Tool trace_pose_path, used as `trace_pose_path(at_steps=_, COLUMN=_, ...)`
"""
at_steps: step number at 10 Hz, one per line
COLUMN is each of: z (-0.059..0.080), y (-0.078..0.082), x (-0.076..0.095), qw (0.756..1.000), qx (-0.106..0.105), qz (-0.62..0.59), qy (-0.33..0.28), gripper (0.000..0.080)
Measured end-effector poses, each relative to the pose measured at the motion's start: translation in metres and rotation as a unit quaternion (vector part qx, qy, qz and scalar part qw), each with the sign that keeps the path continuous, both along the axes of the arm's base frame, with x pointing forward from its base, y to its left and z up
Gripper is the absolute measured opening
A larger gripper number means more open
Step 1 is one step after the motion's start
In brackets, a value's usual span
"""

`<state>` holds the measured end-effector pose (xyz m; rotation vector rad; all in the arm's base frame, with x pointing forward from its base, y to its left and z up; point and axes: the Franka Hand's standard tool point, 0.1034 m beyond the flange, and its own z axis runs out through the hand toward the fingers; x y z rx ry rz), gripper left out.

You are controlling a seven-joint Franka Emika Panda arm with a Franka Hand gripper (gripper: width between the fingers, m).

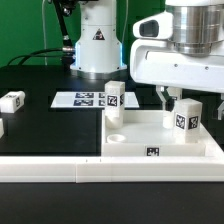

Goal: Assemble square table

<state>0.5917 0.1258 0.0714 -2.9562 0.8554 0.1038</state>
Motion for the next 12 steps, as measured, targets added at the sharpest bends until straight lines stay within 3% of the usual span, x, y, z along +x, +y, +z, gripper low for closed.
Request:
trace_pose_path(at_steps=2, z=-0.0001, y=-0.0005, x=0.0, qw=0.998, qx=0.002, qz=0.067, qy=-0.005, gripper=0.0649)
trace_pose_path(at_steps=3, z=0.0, y=-0.0004, x=-0.0002, qw=0.991, qx=-0.007, qz=0.136, qy=-0.01, gripper=0.0649)
trace_pose_path(at_steps=4, z=0.0002, y=0.0027, x=-0.0004, qw=0.978, qx=-0.02, qz=0.207, qy=-0.014, gripper=0.0649)
trace_pose_path(at_steps=7, z=0.0038, y=0.0016, x=0.0046, qw=0.93, qx=-0.015, qz=0.365, qy=-0.024, gripper=0.0649)
trace_pose_path(at_steps=10, z=0.0038, y=-0.0043, x=0.0061, qw=0.891, qx=-0.011, qz=0.453, qy=-0.028, gripper=0.0649)
trace_pose_path(at_steps=12, z=0.0037, y=-0.0053, x=0.0063, qw=0.888, qx=-0.011, qz=0.459, qy=-0.028, gripper=0.0649)
